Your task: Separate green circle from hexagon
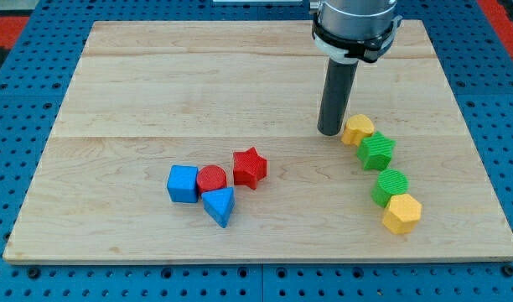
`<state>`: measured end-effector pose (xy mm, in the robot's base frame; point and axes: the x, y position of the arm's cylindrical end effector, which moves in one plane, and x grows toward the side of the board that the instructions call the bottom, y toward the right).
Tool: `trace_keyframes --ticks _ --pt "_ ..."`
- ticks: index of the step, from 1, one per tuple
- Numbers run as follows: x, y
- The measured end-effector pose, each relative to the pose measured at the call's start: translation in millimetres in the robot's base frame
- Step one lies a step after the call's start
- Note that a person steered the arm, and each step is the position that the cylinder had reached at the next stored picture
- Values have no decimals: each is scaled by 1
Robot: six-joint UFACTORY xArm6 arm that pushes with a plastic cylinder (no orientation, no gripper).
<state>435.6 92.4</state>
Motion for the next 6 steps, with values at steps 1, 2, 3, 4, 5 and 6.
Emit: trace_keyframes --ticks 1,2,3,4,5,6 --pt "47 -32" --pt "109 -48" --pt "168 -13" --pt "182 51" --pt "170 101" --pt "140 105"
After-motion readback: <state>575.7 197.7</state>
